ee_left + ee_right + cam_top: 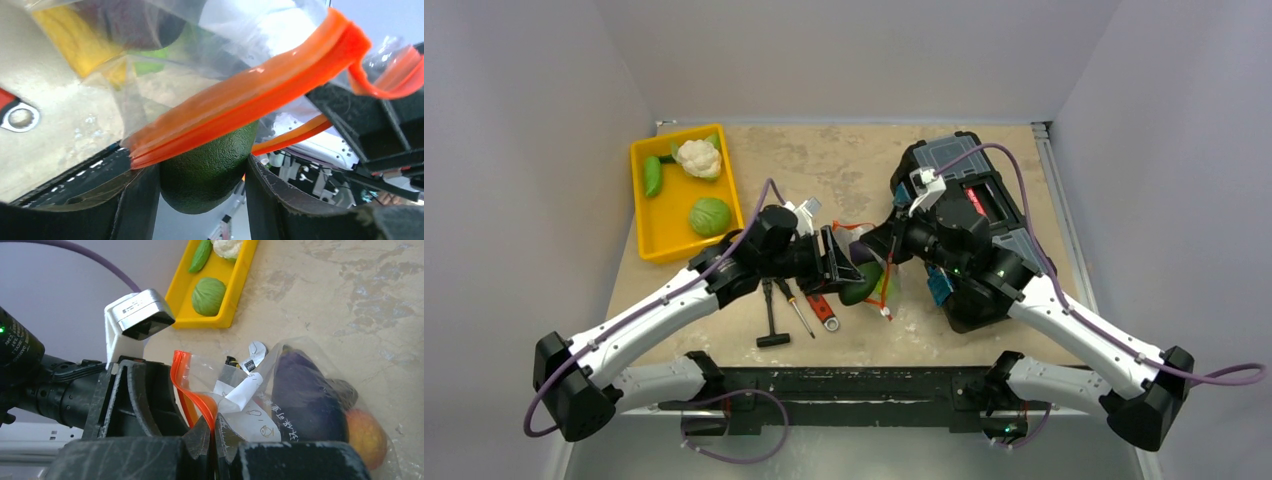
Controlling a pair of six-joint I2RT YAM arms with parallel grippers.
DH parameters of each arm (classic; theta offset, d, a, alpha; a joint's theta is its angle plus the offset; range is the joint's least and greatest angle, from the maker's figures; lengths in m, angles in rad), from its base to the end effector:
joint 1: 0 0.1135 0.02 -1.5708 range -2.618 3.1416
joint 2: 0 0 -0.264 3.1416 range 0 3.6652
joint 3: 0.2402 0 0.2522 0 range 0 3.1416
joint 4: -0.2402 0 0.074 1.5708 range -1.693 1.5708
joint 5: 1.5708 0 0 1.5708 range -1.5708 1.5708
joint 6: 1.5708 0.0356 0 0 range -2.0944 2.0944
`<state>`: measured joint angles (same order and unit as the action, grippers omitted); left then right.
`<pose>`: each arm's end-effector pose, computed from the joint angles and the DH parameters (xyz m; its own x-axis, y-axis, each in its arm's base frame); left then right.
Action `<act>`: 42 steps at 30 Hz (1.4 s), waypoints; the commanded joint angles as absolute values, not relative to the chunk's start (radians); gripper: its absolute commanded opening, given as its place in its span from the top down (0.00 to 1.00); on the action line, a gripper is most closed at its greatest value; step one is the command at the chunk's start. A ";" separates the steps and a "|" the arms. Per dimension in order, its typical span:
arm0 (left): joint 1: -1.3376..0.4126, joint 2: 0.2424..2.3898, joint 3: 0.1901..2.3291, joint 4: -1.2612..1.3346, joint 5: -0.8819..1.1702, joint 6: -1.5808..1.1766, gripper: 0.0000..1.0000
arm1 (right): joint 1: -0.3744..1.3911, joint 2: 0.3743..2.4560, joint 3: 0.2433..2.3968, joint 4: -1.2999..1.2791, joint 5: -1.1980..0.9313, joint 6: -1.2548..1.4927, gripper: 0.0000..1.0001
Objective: Place the food in the zip-top bag and seal the zipper
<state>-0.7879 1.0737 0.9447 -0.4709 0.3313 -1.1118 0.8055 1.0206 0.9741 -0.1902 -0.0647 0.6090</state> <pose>0.1566 -0.1738 0.3128 -0.9471 -0.2500 -0.2011 0.0239 0.5700 -0.8213 0.1618 0.1717 0.3614 -0.5698 0.2308 -0.7887 -0.5331 0.6266 0.5685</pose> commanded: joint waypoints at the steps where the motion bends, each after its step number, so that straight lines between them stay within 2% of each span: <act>1: -0.794 1.137 0.965 -0.305 0.446 -1.264 0.69 | 0.808 1.025 0.969 -0.129 -0.100 0.581 1.00; 5: -0.798 1.155 0.883 -0.121 0.498 -1.449 0.65 | 0.814 1.026 0.947 -0.125 -0.095 0.581 1.00; 8: -0.797 1.128 0.868 -0.133 0.436 -1.511 0.59 | 0.817 1.022 0.939 -0.124 -0.090 0.583 1.00; 11: -0.803 1.080 0.868 -0.205 0.325 -1.579 0.45 | 0.818 1.020 0.938 -0.124 -0.085 0.584 1.00; 12: -0.806 1.068 0.861 -0.206 0.307 -1.610 0.43 | 0.818 1.020 0.938 -0.126 -0.082 0.584 1.00; 17: -0.817 1.044 0.843 -0.193 0.267 -1.762 0.41 | 0.819 1.027 0.945 -0.127 -0.076 0.587 1.00; 25: -0.858 1.041 0.808 -0.164 0.177 -1.993 0.46 | 0.835 1.042 0.956 -0.112 -0.086 0.604 1.00; 31: -0.862 1.048 0.811 -0.221 0.062 -2.062 0.45 | 0.871 1.047 0.956 -0.101 -0.069 0.616 1.00; 37: -0.862 1.135 0.794 -0.171 0.077 -2.120 0.45 | 0.897 1.054 0.986 -0.128 -0.026 0.613 1.00; 39: -0.862 1.132 0.800 -0.173 0.069 -2.111 0.43 | 0.897 1.053 0.986 -0.132 -0.029 0.601 1.00; 42: -0.862 1.114 0.783 -0.166 0.067 -2.131 0.33 | 0.898 1.049 1.002 -0.158 -0.024 0.583 1.00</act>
<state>-0.8646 1.1397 0.7906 -0.2485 0.1127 -2.0598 0.8803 1.0595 0.9352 -0.1593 -0.0113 0.6006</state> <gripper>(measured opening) 0.606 0.003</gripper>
